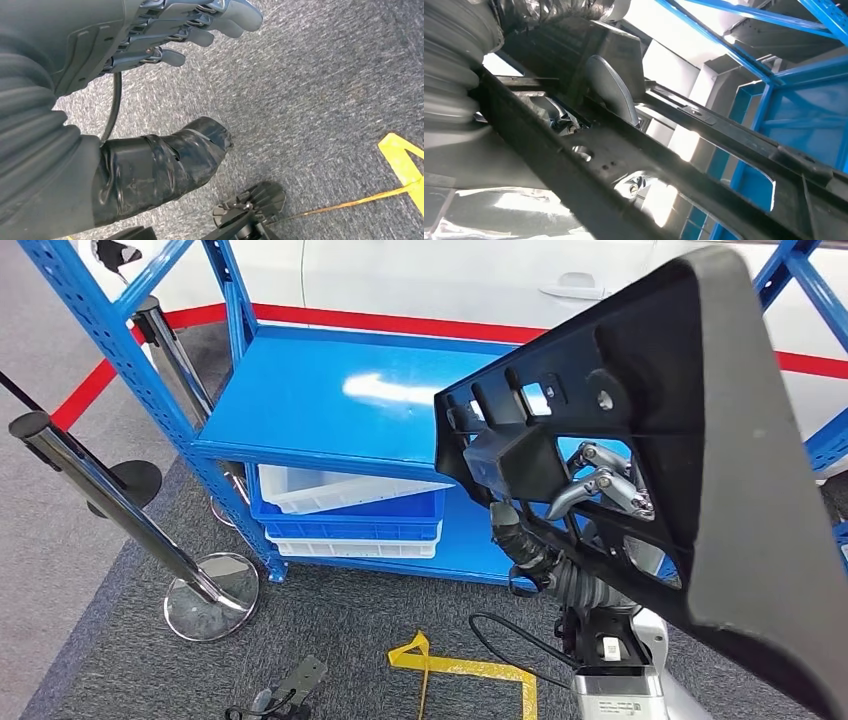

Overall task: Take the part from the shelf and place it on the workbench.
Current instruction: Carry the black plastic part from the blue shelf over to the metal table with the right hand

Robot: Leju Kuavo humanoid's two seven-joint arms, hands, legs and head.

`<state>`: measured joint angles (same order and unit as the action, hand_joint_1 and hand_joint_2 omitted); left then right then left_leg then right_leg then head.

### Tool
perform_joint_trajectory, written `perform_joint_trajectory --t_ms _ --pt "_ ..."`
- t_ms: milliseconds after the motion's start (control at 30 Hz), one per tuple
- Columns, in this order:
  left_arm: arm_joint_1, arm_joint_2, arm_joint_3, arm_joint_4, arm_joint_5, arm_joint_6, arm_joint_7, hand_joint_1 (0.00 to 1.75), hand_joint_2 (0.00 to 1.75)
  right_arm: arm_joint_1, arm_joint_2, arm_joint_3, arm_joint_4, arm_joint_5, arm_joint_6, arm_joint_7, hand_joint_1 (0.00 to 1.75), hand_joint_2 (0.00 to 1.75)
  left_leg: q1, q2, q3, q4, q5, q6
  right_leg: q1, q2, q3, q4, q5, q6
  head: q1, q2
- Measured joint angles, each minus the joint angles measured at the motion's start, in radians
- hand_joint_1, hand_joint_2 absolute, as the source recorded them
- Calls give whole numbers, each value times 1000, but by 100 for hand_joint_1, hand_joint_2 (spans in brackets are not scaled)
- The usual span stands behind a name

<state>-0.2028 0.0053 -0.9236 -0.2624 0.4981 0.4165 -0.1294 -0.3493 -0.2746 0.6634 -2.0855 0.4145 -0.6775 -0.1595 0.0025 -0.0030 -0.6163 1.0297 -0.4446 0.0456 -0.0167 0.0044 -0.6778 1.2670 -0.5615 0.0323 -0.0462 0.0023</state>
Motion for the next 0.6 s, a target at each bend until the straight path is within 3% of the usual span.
perform_joint_trajectory --t_ms 33,100,133,233,300,367,433,467,500,567,600 --pt "0 0 0 0 1 -2 0 0 175 0 0 0 0 -2 0 -1 175 175 0 -1 -3 5 0 0 -3 0 35 -60 30 1 0 0" --pt "0 2 0 0 2 -3 -1 0 175 -2 0 0 0 -6 0 -4 175 175 -2 -2 -12 14 3 -6 -5 1 93 -170 62 -1 0 0" --pt "-1 3 0 0 3 -4 -2 0 175 -3 1 0 0 -7 0 -6 175 175 -3 -2 -19 17 6 -11 -4 2 104 -198 68 -4 -1 0" --pt "1 6 0 1 4 -5 -4 0 175 -5 1 0 0 -11 0 -10 175 175 -2 -3 -40 22 16 -29 0 3 88 -210 83 -24 -2 0" --pt "4 7 0 1 4 -5 -4 0 175 -7 1 0 1 -14 0 -12 175 175 1 -3 -61 61 -27 -39 0 0 75 -215 100 -38 -5 0" --pt "6 8 0 1 4 -5 -5 0 175 -8 2 0 1 -15 0 -12 175 175 3 -2 -91 161 -113 -46 1 -4 60 -217 115 -48 -9 0" --pt "6 8 0 1 4 -5 -6 0 175 -9 2 1 2 -15 0 -12 175 175 4 -2 -99 245 -168 -49 4 -6 41 -216 129 -53 -9 0" --pt "7 8 0 1 4 -6 -7 0 175 -9 2 1 2 -15 0 -12 175 175 4 -2 -82 245 -171 -48 5 -6 31 -216 137 -53 -10 0" --pt "7 9 0 1 4 -6 -9 0 175 -9 2 1 2 -15 0 -12 175 175 4 -2 -47 211 -158 -46 6 -6 21 -215 145 -53 -10 0" --pt "6 12 0 1 4 -6 -14 0 175 -8 2 1 2 -15 0 -12 175 175 2 -3 49 81 -125 -36 6 -5 4 -215 161 -48 -10 0" --pt "5 13 0 1 3 -6 -16 0 175 -8 2 1 2 -15 -1 -12 175 175 -2 -3 83 29 -111 -31 6 -5 0 -216 169 -44 -9 0"
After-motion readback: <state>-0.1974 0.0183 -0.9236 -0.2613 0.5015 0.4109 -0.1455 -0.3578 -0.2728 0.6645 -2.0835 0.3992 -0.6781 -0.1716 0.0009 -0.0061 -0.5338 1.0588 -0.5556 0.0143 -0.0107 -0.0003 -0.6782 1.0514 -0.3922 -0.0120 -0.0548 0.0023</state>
